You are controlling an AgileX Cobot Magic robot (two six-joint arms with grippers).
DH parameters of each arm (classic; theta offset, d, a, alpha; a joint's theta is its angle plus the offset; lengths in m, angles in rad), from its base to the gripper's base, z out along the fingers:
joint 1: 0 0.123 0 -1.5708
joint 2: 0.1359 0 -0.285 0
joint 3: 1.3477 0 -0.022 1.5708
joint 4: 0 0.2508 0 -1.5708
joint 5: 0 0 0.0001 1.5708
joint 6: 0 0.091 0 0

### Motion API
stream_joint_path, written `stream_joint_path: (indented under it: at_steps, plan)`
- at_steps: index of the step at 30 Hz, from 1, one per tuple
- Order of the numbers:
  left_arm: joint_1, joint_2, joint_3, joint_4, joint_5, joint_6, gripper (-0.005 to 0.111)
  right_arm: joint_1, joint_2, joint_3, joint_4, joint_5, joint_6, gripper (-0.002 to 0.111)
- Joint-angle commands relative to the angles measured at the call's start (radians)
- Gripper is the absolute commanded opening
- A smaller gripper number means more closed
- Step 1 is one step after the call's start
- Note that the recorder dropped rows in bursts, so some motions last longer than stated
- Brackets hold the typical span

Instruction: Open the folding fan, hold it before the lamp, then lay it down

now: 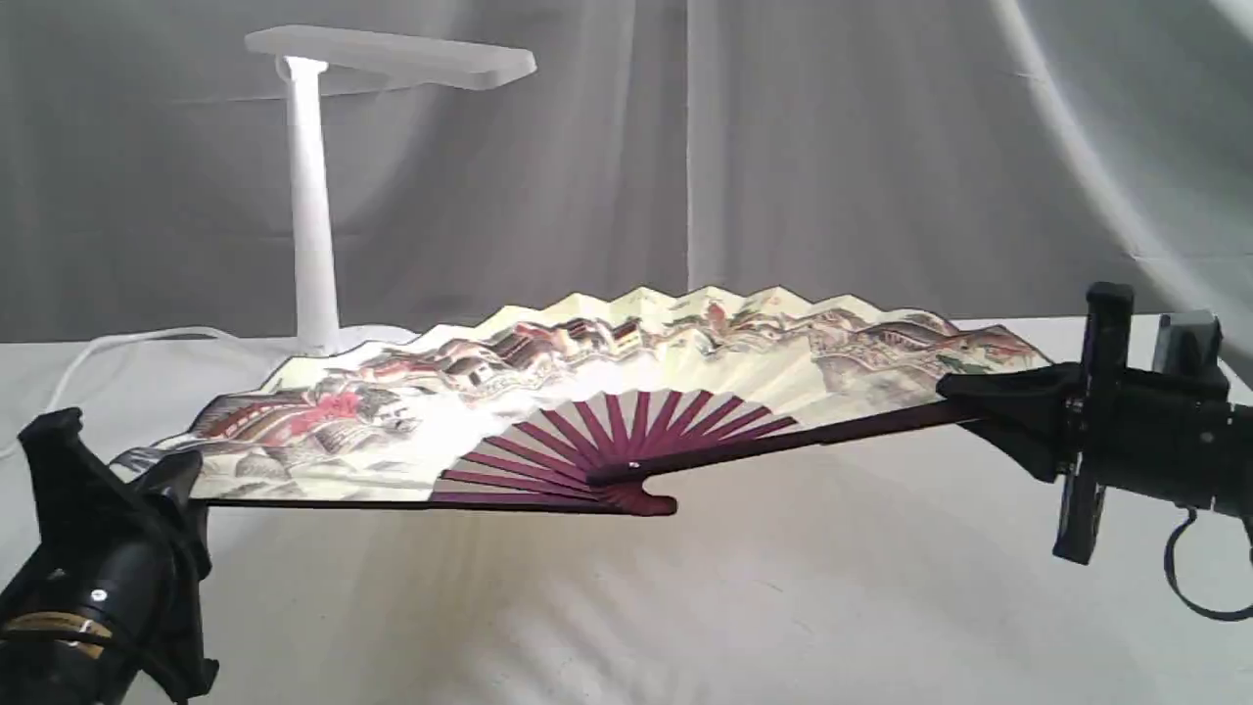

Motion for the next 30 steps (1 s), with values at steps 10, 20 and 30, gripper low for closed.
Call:
stream_joint_path:
  at_steps: [10,20,30]
  plan:
    - [0.078,-0.138,0.008,-0.145,-0.068,0.000,0.000,0.065,-0.113,-0.035,-0.029,-0.098,0.019,0.000]
    - [0.156,-0.213,0.008,-0.097,-0.068,-0.005,0.000,0.162,-0.113,-0.227,-0.029,-0.126,0.115,0.000]
    - [0.156,-0.236,0.004,-0.097,-0.068,-0.016,0.000,0.182,-0.113,-0.286,-0.029,-0.141,0.174,0.000]
